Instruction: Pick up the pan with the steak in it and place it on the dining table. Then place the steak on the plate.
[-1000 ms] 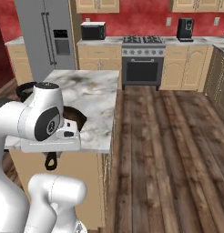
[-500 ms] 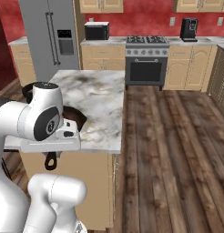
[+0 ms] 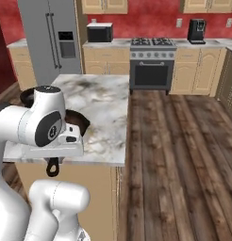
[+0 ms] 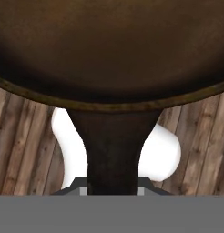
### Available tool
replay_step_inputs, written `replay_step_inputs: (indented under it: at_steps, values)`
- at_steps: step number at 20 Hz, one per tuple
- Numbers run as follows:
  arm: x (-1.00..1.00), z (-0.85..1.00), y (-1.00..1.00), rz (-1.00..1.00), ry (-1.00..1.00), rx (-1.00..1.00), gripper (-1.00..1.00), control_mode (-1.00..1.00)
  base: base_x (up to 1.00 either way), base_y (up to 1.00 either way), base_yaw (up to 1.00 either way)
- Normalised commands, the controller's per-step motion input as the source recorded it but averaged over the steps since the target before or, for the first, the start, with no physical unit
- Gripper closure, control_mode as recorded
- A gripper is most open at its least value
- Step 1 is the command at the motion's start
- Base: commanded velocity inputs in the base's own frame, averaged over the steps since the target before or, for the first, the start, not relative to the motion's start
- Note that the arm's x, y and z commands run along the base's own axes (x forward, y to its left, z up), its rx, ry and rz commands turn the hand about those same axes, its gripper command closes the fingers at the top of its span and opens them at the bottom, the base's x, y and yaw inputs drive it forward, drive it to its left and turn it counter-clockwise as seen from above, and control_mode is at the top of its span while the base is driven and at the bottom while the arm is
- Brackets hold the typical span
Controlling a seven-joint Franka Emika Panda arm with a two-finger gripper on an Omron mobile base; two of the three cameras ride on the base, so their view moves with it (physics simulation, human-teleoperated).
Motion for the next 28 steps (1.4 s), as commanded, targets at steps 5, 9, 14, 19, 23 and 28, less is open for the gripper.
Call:
replay_step_inputs:
  at_steps: [5, 9, 14, 19, 23, 28]
  values:
    - [0.0, 0.0, 0.0, 0.0, 0.0, 0.0, 1.0, 1.0, 0.59, 0.31, 0.0]
    - [0.59, -0.14, 0.32, 0.0, 0.0, -0.02, 1.0, -1.0, 0.0, 0.0, 0.0]
    - [0.51, -0.3, 0.33, 0.0, 0.0, -0.06, 1.0, -1.0, 0.0, 0.0, 0.0]
    - [0.31, -0.32, 0.17, 0.0, 0.0, -0.03, 1.0, -1.0, 0.0, 0.0, 0.0]
    - [0.34, -0.32, 0.12, 0.0, 0.0, -0.04, 1.0, -1.0, 0.0, 0.0, 0.0]
    - [0.41, -0.38, 0.11, 0.0, 0.0, -0.03, 1.0, -1.0, 0.0, 0.0, 0.0]
